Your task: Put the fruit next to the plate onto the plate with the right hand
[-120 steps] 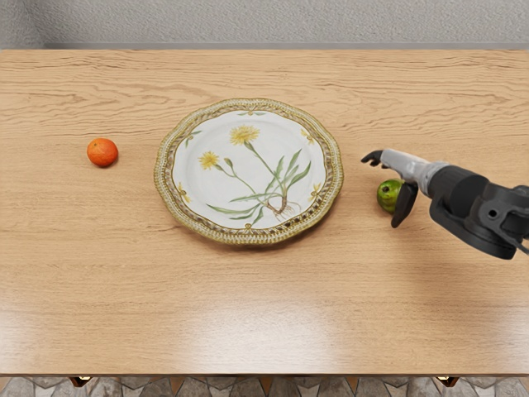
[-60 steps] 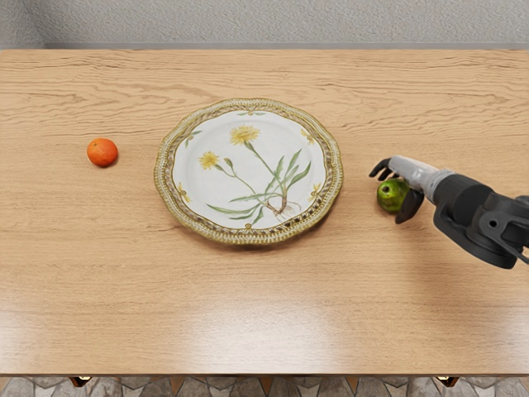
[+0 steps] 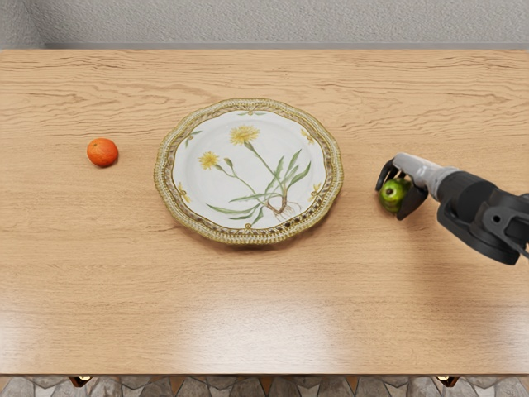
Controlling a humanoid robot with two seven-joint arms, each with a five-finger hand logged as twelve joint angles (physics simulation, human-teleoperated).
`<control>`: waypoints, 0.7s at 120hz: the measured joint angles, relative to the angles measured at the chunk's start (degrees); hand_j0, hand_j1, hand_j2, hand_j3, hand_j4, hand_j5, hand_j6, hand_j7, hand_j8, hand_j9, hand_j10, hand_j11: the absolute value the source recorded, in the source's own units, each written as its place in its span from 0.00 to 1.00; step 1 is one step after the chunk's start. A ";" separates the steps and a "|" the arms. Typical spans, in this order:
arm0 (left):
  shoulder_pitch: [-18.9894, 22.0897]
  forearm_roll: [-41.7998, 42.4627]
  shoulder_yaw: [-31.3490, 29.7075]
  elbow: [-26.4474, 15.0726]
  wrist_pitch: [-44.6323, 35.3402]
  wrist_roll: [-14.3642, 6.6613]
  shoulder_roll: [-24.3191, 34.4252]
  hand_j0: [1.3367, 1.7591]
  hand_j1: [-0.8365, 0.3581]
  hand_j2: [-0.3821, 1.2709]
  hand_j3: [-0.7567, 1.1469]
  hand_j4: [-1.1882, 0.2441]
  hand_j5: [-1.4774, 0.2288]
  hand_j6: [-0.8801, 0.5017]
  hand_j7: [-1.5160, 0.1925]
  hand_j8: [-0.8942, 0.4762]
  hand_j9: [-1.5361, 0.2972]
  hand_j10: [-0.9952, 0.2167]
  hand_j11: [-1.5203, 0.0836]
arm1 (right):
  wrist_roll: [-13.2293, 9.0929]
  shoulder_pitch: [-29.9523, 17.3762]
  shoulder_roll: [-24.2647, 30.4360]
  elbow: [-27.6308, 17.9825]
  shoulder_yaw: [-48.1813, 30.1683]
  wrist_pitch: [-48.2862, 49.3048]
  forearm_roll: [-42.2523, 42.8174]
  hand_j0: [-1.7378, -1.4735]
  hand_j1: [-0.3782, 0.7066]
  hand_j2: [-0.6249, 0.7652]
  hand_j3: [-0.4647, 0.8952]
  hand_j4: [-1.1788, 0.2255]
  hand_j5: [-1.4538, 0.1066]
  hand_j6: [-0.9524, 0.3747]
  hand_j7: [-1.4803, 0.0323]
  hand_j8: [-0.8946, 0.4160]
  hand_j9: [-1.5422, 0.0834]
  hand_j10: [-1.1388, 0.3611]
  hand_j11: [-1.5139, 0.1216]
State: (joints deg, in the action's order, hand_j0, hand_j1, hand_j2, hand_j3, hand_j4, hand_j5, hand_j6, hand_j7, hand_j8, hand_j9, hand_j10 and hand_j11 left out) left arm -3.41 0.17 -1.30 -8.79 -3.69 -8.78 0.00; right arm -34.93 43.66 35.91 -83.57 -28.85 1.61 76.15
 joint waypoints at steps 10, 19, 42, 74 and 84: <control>-0.01 0.00 0.00 0.00 0.00 0.00 0.00 0.76 0.98 0.23 0.40 0.82 0.85 0.62 0.87 0.64 0.83 0.81 0.93 | 0.00 0.11 0.06 -0.11 -1.41 0.14 -0.88 0.33 0.51 0.56 0.34 0.37 0.35 0.38 0.40 0.43 0.38 0.42 0.35; -0.01 0.00 0.00 0.00 0.00 0.00 0.00 0.76 0.98 0.23 0.40 0.82 0.85 0.62 0.87 0.64 0.83 0.81 0.93 | 0.01 0.17 0.10 -0.49 -2.80 0.20 -1.62 0.33 0.49 0.57 0.34 0.36 0.34 0.37 0.39 0.42 0.37 0.41 0.33; 0.00 0.00 0.00 0.00 0.00 0.00 0.00 0.76 0.98 0.23 0.40 0.82 0.85 0.62 0.87 0.64 0.83 0.81 0.93 | 0.02 0.32 0.29 -2.90 -7.66 2.05 -3.86 0.33 0.44 0.51 0.34 0.36 0.31 0.36 0.37 0.41 0.34 0.40 0.31; 0.01 0.00 0.00 0.00 0.00 0.00 0.00 0.76 0.98 0.23 0.40 0.82 0.85 0.62 0.87 0.64 0.83 0.81 0.93 | 0.01 0.71 -0.61 -4.43 -12.96 5.00 -9.34 0.33 0.38 0.47 0.34 0.37 0.29 0.33 0.37 0.38 0.33 0.38 0.28; 0.03 0.00 0.00 0.00 0.00 0.00 0.00 0.76 0.98 0.23 0.40 0.82 0.85 0.62 0.87 0.64 0.83 0.81 0.93 | 0.00 1.36 -2.45 -4.21 -13.41 5.05 -10.43 0.34 0.38 0.47 0.34 0.36 0.30 0.34 0.37 0.38 0.33 0.38 0.29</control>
State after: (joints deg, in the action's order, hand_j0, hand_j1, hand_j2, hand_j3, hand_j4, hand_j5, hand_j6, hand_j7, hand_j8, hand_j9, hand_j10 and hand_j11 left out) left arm -3.39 0.17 -1.31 -8.79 -3.69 -8.79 0.00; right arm -34.93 45.02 33.46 -87.78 -42.26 6.67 65.72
